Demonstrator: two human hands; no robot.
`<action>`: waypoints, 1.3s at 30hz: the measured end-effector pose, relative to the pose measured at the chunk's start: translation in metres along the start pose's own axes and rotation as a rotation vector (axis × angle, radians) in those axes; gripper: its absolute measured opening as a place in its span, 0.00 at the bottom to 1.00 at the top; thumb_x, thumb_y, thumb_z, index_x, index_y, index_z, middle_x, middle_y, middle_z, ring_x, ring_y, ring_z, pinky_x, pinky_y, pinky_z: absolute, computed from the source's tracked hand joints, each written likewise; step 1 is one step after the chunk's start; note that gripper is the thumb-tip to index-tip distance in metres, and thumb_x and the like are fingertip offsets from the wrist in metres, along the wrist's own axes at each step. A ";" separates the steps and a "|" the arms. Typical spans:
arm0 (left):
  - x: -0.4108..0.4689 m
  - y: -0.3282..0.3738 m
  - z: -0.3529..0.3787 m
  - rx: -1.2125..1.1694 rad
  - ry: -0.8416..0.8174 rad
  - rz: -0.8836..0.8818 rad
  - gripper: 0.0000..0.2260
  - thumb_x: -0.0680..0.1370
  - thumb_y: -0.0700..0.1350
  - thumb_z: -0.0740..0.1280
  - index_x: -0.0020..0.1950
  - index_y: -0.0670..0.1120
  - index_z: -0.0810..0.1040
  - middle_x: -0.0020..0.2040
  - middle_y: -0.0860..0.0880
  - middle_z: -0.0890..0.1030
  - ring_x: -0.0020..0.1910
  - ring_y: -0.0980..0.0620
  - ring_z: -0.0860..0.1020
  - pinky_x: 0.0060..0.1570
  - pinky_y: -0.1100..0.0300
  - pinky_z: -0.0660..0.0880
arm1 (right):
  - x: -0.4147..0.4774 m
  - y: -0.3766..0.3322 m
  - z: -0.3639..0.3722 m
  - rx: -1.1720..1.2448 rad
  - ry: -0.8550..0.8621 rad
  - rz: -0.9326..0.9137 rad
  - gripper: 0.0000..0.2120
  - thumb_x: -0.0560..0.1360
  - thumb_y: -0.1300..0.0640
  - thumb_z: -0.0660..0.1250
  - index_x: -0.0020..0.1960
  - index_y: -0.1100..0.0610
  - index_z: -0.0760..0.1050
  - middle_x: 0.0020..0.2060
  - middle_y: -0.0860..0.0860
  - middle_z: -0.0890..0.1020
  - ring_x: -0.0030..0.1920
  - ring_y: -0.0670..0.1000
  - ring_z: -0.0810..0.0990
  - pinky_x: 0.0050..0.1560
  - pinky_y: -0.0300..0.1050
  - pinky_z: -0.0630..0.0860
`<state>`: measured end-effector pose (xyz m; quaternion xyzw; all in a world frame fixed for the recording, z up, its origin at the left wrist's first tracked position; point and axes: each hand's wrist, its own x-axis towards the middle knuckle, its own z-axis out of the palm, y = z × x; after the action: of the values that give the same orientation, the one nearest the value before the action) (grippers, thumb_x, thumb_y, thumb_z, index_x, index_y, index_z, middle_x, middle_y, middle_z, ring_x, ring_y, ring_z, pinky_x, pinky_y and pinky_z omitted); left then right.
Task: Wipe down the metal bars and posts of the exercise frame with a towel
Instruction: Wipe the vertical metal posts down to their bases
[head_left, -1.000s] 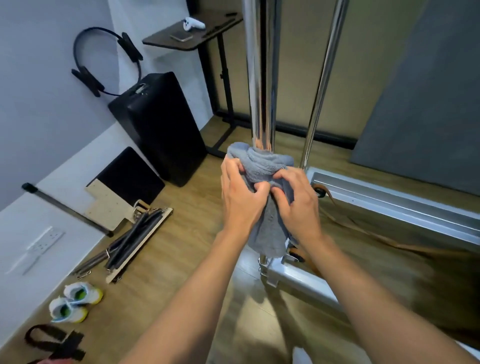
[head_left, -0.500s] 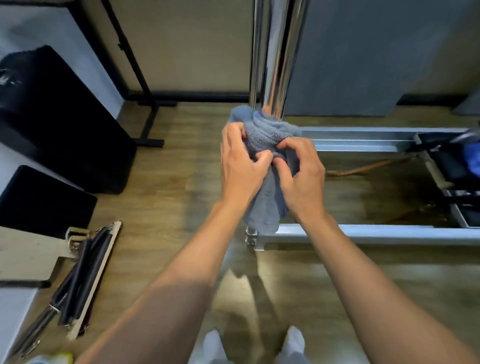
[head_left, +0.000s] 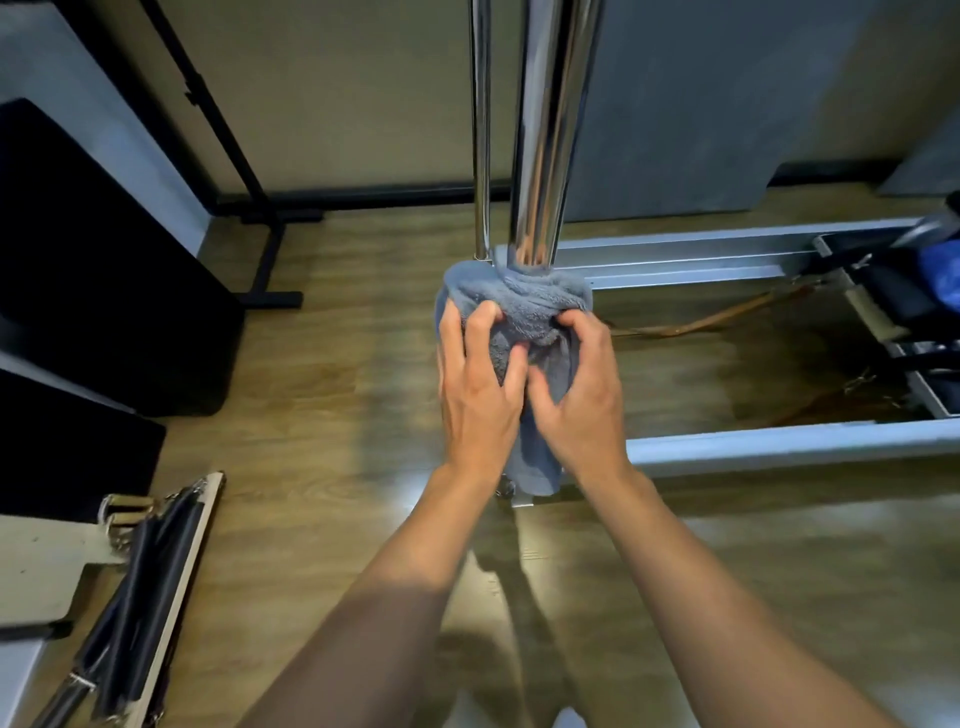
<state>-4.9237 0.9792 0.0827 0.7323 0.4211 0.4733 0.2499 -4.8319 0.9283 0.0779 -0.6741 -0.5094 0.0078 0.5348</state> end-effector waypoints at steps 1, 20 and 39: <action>0.000 -0.008 -0.001 -0.002 -0.036 0.013 0.17 0.76 0.44 0.64 0.64 0.50 0.66 0.64 0.38 0.71 0.62 0.40 0.73 0.60 0.49 0.72 | -0.007 0.007 0.009 -0.026 -0.028 0.010 0.28 0.69 0.65 0.72 0.65 0.62 0.65 0.60 0.60 0.73 0.62 0.59 0.73 0.65 0.50 0.70; -0.048 -0.182 0.053 -0.165 -0.331 0.268 0.28 0.75 0.37 0.65 0.74 0.52 0.64 0.75 0.38 0.65 0.73 0.40 0.65 0.65 0.43 0.71 | -0.109 0.116 0.123 -0.261 0.270 0.033 0.27 0.68 0.70 0.70 0.62 0.56 0.64 0.56 0.60 0.75 0.58 0.57 0.74 0.61 0.47 0.71; -0.186 -0.376 0.155 -0.268 -0.359 0.078 0.27 0.73 0.34 0.64 0.72 0.48 0.70 0.65 0.47 0.73 0.65 0.50 0.72 0.66 0.65 0.65 | -0.266 0.277 0.254 -0.334 0.310 0.214 0.17 0.71 0.66 0.68 0.59 0.58 0.72 0.54 0.56 0.75 0.56 0.57 0.74 0.58 0.50 0.72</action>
<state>-4.9632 1.0214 -0.3608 0.7807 0.2745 0.3965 0.3973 -4.9134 0.9497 -0.3747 -0.7964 -0.3412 -0.1232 0.4840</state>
